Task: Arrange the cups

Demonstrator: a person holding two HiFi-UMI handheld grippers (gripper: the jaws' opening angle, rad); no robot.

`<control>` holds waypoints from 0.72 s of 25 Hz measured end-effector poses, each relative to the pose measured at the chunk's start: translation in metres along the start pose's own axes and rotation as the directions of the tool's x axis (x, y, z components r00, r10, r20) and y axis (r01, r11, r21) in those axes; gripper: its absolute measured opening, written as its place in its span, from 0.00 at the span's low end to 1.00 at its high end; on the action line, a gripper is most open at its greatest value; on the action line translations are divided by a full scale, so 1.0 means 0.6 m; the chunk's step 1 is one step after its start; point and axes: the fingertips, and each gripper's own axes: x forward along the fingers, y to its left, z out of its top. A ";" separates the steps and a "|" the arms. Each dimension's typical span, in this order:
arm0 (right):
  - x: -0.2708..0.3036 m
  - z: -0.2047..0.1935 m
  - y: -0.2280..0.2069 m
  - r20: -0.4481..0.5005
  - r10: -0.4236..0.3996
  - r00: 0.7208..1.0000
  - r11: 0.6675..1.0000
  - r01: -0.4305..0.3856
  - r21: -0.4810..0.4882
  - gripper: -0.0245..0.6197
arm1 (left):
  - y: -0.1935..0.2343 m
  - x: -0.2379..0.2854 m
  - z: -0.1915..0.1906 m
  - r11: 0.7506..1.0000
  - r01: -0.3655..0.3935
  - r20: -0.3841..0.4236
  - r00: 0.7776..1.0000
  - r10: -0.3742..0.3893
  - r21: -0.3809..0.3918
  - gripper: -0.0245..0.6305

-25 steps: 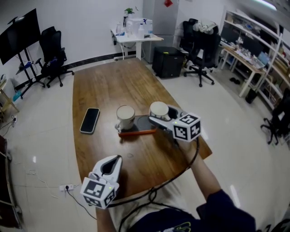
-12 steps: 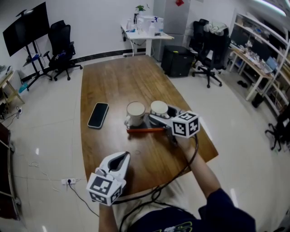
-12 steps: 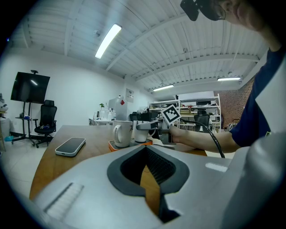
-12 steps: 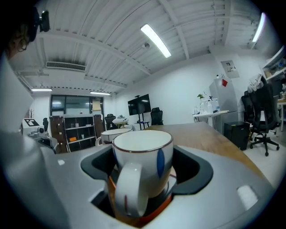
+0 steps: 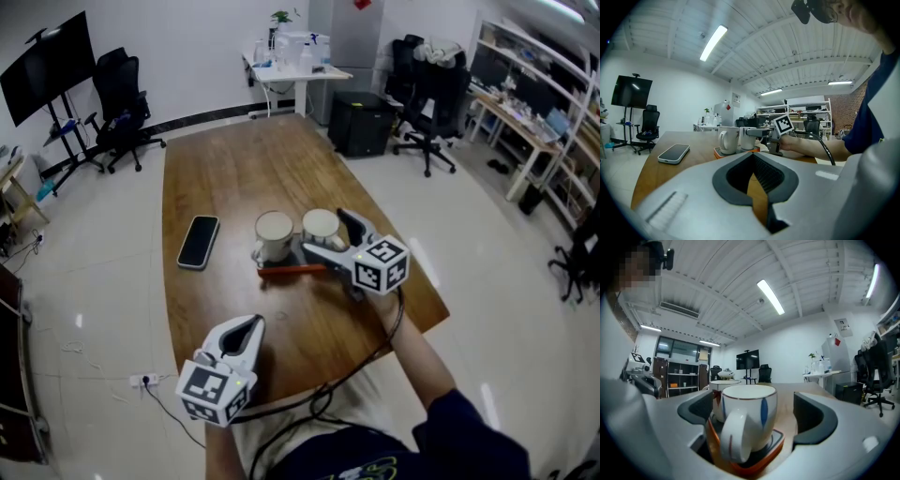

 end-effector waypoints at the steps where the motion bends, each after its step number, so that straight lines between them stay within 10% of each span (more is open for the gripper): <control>1: -0.004 -0.003 -0.002 -0.003 -0.011 1.000 1.000 0.011 -0.003 0.85 | 0.000 -0.002 0.001 1.000 -0.004 0.001 1.000 0.004 -0.008 0.04; 7: -0.062 -0.022 -0.022 -0.042 -0.067 0.997 0.998 0.068 0.010 0.88 | -0.003 -0.002 0.002 1.000 -0.003 0.008 1.000 0.003 -0.012 0.04; 11: -0.118 -0.042 -0.032 -0.098 -0.112 0.989 0.993 0.115 0.026 0.61 | -0.004 -0.003 0.006 1.000 -0.003 0.009 1.000 0.003 -0.018 0.04; 18: -0.181 -0.049 -0.007 -0.093 -0.113 0.989 0.993 0.117 0.032 0.49 | -0.001 -0.003 0.003 1.000 -0.003 0.003 1.000 0.003 -0.004 0.04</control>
